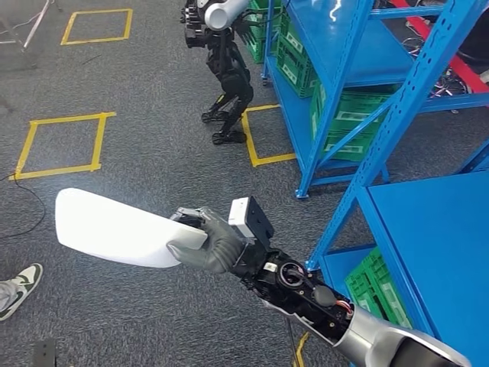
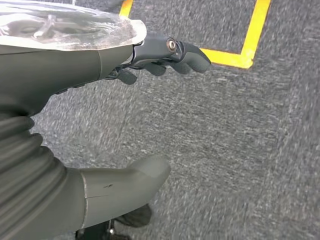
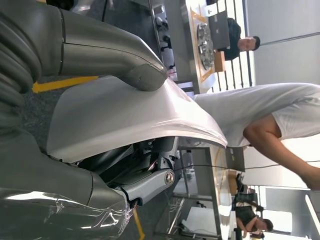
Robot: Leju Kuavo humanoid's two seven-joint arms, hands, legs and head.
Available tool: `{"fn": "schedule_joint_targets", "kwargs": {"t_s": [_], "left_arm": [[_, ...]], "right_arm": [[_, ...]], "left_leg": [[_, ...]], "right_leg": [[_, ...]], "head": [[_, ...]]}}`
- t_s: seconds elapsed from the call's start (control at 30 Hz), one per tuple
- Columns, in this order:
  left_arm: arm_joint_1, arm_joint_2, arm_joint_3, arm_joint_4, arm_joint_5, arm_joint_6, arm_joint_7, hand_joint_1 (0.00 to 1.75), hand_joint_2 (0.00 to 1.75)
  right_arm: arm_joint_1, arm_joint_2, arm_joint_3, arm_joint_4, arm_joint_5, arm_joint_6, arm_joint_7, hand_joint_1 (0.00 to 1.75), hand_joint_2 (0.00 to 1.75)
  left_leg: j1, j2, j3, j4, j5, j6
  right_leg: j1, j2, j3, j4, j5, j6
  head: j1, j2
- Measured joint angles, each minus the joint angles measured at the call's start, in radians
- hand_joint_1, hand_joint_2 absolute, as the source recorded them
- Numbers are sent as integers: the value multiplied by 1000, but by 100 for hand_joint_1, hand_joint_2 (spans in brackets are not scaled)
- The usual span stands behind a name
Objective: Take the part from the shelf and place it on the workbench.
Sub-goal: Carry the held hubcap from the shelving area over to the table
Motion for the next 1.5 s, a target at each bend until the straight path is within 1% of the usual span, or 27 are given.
{"fn": "schedule_joint_targets", "kwargs": {"t_s": [0.03, 0.1, 0.13, 0.17, 0.2, 0.27, 0.33, 0.43, 0.5, 0.6, 0.63, 0.67, 0.7, 0.77, 0.83, 0.87, 0.97, 1.03, 1.1, 1.13, 1.17, 1.2, 1.27, 1.33, 1.37, 1.43, 1.5], "left_arm": [[-2, 1, 0, 0, -1, 0, 0, 0, 175], [-5, 2, 0, 0, -1, 0, 1, 0, 175], [-4, 2, 0, 0, -1, 0, 2, 0, 175], [-2, 2, 0, 0, -1, 0, 2, 0, 175], [-1, 2, 0, 0, -2, 0, 3, 0, 175], [-3, 3, 0, 0, -3, 0, 4, 0, 175], [-7, 3, 0, 0, -4, -1, 4, 0, 175], [-5, 3, 0, 0, -4, -3, 5, 0, 175], [-5, 3, 0, 0, -4, -3, 5, 0, 175], [-6, 3, 0, 0, -4, -3, 5, 0, 175], [-6, 3, 0, 1, -4, -3, 5, 0, 175], [-5, 2, 0, 1, -4, -3, 5, 0, 175], [-5, 2, 0, 1, -4, -3, 5, 0, 175], [-6, 0, 0, 1, -4, -3, 5, 0, 175], [-6, -3, -1, 1, -3, -3, 5, 0, 175], [-6, -4, -1, 1, -2, -3, 5, 0, 175], [-1, -1, -1, 1, -1, -3, 5, 0, 175], [-4, 1, -1, 1, -1, -3, 5, 0, 175], [-6, 2, -1, 1, 0, -3, 5, 0, 175], [-5, 2, -1, 1, 0, -3, 5, 0, 175], [-3, 2, -1, 1, 0, -3, 5, 0, 175], [-1, 3, -1, 1, 0, -3, 5, 0, 175], [-1, 4, -1, 1, 0, -3, 5, 0, 175], [-4, 4, -1, 1, 0, -3, 5, 0, 175], [-4, 3, -1, 1, 0, -3, 5, 0, 175], [-2, 3, -1, 1, -1, -3, 5, 0, 175], [-2, 3, -1, 1, -1, -3, 5, 0, 175]], "right_arm": [[-1, 0, 0, 1, 0, 1, -1, 175, 175], [-1, 0, 0, 4, 2, 3, -3, 175, 175], [0, 0, 0, 6, 4, 5, -3, 175, 175], [0, 0, 0, 9, 5, 6, -3, 175, 175], [1, 0, 1, 11, 6, 7, -4, 175, 175], [0, 1, 1, 15, 7, 9, -4, 175, 175], [-2, 1, 0, 17, 9, 10, -5, 175, 175], [-5, 1, -1, 17, 11, 12, -6, 175, 175], [-6, 1, -1, 17, 12, 13, -6, 175, 175], [-6, 1, -2, 18, 13, 13, -7, 175, 175], [-6, 1, -2, 20, 13, 13, -7, 175, 175], [-5, 1, -1, 23, 13, 13, -7, 175, 175], [-5, 1, -1, 25, 13, 14, -7, 175, 175], [-7, 1, -1, 27, 13, 17, -7, 175, 175], [-8, 1, -1, 27, 13, 21, -9, 175, 175], [-9, 1, -1, 27, 13, 23, -10, 175, 175], [-10, 2, -1, 26, 15, 27, -11, 175, 175], [-12, 5, -1, 26, 15, 28, -12, 175, 175], [-11, 6, 0, 27, 15, 29, -13, 175, 175], [-10, 6, 0, 27, 16, 29, -12, 175, 175], [-8, 6, 0, 27, 16, 29, -12, 175, 175], [-7, 6, 1, 28, 16, 29, -12, 175, 175], [-7, 6, 1, 28, 16, 29, -12, 175, 175], [-9, 7, 1, 28, 16, 29, -12, 175, 175], [-9, 7, 1, 28, 16, 30, -12, 175, 175], [-10, 7, 1, 27, 16, 31, -12, 175, 175], [-11, 7, 1, 27, 16, 32, -12, 175, 175]], "left_leg": [[0, 12, -21, 46, -28, -4], [3, 28, -82, 178, -92, -12], [5, 31, -105, 228, -108, -15], [8, 33, -112, 246, -105, -19], [10, 37, -99, 222, -85, -22], [15, 55, -27, 88, -23, -29], [14, 68, 26, -16, 8, -22], [10, 57, 32, -34, 10, 3], [12, 49, 33, -36, 13, 14], [11, 37, 32, -36, 15, 23], [10, 32, 32, -36, 15, 24], [9, 26, 32, -36, 15, 25], [8, 20, 33, -36, 15, 25], [7, 6, 35, -36, 15, 25], [7, -5, 33, -37, 18, 21], [9, -10, 31, -37, 20, 17], [8, -15, 21, -35, 20, 2], [5, 6, -12, 30, -21, -6], [8, 26, -75, 164, -87, -14], [10, 29, -102, 221, -106, -18], [13, 32, -111, 243, -106, -22], [16, 36, -101, 225, -87, -26], [23, 57, -31, 92, -23, -35], [23, 74, 24, -14, 10, -30], [22, 77, 32, -31, 11, -24], [19, 64, 30, -30, 10, -6], [20, 56, 30, -31, 13, 5]], "right_leg": [[-4, -7, 3, -10, 6, 0], [-3, -19, 0, -12, 9, -2], [-4, -25, -2, -11, 9, -1], [-5, -32, -4, -10, 9, 0], [-6, -38, -5, -8, 8, 2], [-7, -49, -6, 0, 3, 10], [-3, -59, -11, 12, -5, 23], [-1, -67, -13, 21, -12, 35], [-5, -50, -29, 62, -43, 45], [-9, -22, -110, 251, -138, 56], [-9, -20, -133, 304, -154, 56], [-9, -19, -144, 325, -152, 55], [-8, -17, -136, 307, -131, 50], [-5, 2, -81, 179, -57, 32], [0, 26, -27, 66, -12, 15], [2, 32, -15, 42, -8, 11], [-4, 13, 2, 8, -2, 10], [-11, -3, 11, -20, 7, 7], [-9, -17, 8, -23, 11, 4], [-9, -25, 6, -23, 11, 4], [-10, -32, 5, -22, 10, 5], [-11, -38, 5, -20, 9, 7], [-13, -50, 4, -8, 2, 16], [-9, -59, -2, 10, -10, 30], [-6, -63, -4, 15, -14, 35], [-5, -67, -4, 19, -17, 43], [-10, -52, -17, 49, -43, 54]], "head": [[-5, 0], [-13, 0], [-14, 0], [-15, 0], [-16, 0], [-18, 0], [-18, 0], [-12, 0], [-8, 0], [1, 0], [2, 0], [3, 0], [4, 0], [5, 0], [3, 0], [3, 0], [4, 0], [-5, 0], [-14, 0], [-15, 0], [-16, 0], [-16, 0], [-17, 0], [-19, 0], [-17, 0], [-11, 0], [-8, 0]]}}
